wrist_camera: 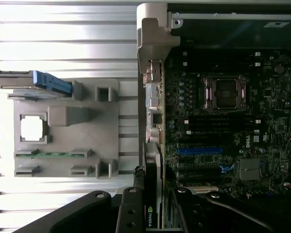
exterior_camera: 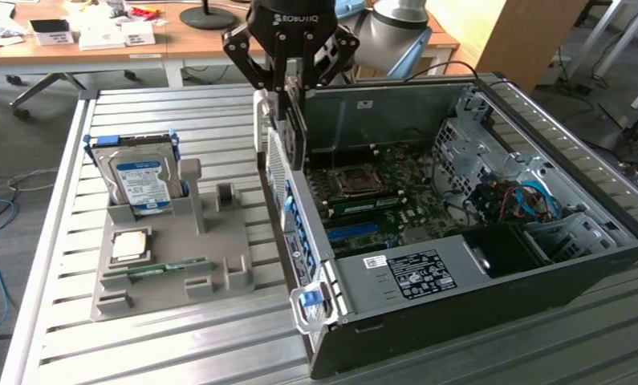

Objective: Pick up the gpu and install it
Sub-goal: 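Pick up the gpu and move the gpu toward the slot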

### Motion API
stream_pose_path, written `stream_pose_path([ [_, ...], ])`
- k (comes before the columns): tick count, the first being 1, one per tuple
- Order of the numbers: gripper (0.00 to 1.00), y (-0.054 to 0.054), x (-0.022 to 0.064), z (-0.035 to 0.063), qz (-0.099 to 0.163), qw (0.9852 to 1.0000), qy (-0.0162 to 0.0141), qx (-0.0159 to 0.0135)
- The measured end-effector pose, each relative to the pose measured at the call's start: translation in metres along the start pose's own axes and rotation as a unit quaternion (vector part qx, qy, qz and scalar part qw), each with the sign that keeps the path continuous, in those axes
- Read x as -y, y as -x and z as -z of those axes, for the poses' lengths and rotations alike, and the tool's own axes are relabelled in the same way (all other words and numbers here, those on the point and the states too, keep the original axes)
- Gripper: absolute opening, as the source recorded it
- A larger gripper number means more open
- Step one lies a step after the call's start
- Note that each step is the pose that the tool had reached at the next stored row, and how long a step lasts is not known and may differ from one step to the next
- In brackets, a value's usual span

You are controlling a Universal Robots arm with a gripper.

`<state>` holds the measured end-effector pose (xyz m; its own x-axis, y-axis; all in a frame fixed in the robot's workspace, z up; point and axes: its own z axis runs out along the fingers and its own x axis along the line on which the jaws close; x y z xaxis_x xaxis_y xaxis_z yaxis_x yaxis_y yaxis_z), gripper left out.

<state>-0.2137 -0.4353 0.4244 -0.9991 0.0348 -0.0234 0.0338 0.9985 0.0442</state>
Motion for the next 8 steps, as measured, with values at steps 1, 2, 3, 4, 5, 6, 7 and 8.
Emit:
stream_pose_path([
  [1, 0.27, 0.001, -0.0001, 0.0, 0.0, 1.0, 0.0, 0.0],
  [2, 0.27, 0.0021, -0.0002, -0.0001, 0.0, 1.0, 0.0, 0.0],
  [3, 0.27, 0.0032, -0.0003, -0.0001, 0.0, 1.0, 0.0, 0.0],
  [4, 0.27, 0.0043, -0.0004, -0.0001, 0.0, 1.0, 0.0, 0.0],
  [5, 0.27, 0.0054, -0.0005, -0.0001, 0.0, 1.0, -0.0001, 0.0],
  [6, 0.27, 0.0065, -0.0006, -0.0001, 0.0, 1.0, 0.0, 0.0],
  [7, 0.27, 0.0076, -0.0007, -0.0002, 0.0, 1.0, 0.0, 0.0],
  [8, 0.27, 0.0088, -0.0008, -0.0002, 0.0, 1.0, 0.0, 0.0],
])
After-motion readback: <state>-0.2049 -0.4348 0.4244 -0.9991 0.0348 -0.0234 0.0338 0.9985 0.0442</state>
